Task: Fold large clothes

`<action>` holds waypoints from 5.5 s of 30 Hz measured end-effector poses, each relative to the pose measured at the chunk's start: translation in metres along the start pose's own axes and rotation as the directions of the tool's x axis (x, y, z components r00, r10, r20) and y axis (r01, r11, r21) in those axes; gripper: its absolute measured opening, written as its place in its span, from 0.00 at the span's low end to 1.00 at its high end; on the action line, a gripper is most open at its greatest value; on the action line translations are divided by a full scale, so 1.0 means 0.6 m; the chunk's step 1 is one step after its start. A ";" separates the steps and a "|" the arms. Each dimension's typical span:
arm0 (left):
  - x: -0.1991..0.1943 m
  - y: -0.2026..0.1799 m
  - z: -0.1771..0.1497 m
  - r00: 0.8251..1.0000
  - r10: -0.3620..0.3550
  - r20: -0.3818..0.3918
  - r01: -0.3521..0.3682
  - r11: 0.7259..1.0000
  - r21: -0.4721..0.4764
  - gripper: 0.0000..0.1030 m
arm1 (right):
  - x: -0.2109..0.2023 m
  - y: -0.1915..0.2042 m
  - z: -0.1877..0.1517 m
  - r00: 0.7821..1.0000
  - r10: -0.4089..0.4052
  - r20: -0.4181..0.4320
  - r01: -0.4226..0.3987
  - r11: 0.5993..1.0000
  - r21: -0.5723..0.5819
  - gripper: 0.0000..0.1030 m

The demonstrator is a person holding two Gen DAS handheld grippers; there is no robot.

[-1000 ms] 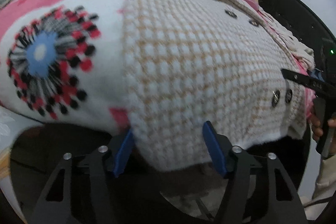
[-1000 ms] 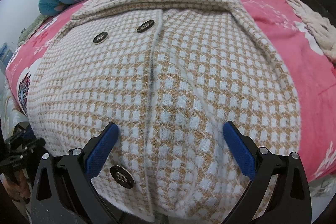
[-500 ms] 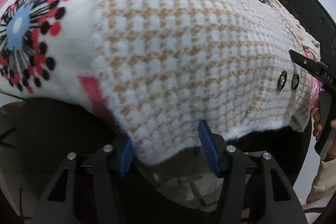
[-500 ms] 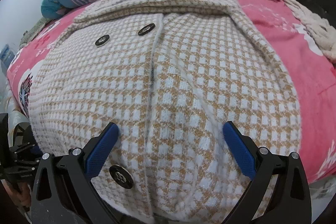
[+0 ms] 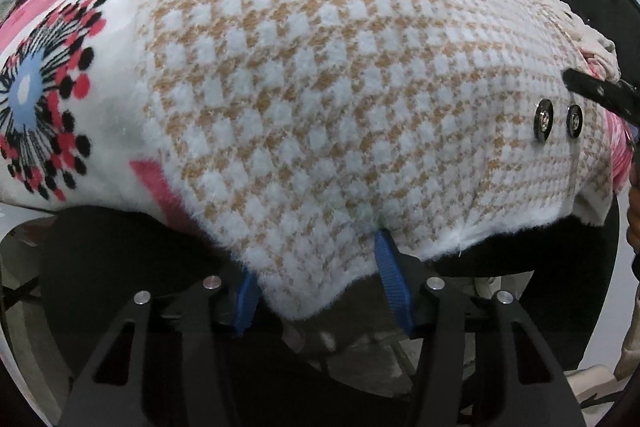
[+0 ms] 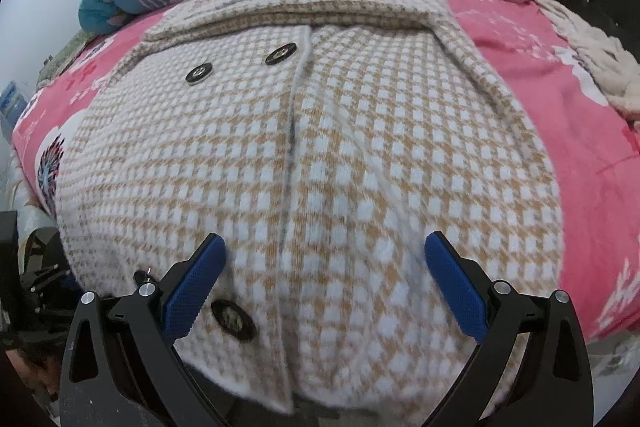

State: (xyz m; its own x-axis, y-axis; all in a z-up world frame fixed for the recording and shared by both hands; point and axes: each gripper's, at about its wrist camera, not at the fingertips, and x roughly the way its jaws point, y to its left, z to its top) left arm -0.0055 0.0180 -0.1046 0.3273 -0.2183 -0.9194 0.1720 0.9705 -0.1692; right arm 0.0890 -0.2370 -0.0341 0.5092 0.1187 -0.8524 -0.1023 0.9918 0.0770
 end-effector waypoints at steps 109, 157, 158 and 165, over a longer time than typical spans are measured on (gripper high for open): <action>-0.110 0.215 0.320 0.893 -0.238 0.381 0.364 0.880 -0.304 0.76 | 0.061 -0.348 0.189 0.966 0.188 0.178 -0.249 0.861 0.443 0.55; -0.273 0.102 0.144 0.795 0.014 0.607 0.101 0.983 -0.155 0.14 | -0.136 -0.264 0.049 0.921 0.032 0.388 -0.198 0.897 0.396 0.08; -0.284 0.110 0.131 0.798 0.001 0.603 0.115 0.982 -0.153 0.14 | -0.148 -0.264 0.032 0.920 0.052 0.389 -0.219 0.891 0.398 0.08; -0.197 0.190 0.071 0.922 -0.048 0.384 0.175 0.937 -0.303 0.30 | -0.056 -0.280 -0.061 0.993 0.064 0.095 -0.103 0.858 0.503 0.34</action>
State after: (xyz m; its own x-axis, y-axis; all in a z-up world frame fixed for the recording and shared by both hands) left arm 0.0148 0.1503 -0.0001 0.6501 -0.2873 -0.7034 -0.0630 0.9022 -0.4267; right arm 0.0574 -0.4093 -0.0372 0.5801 0.1861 -0.7930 0.2892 0.8630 0.4141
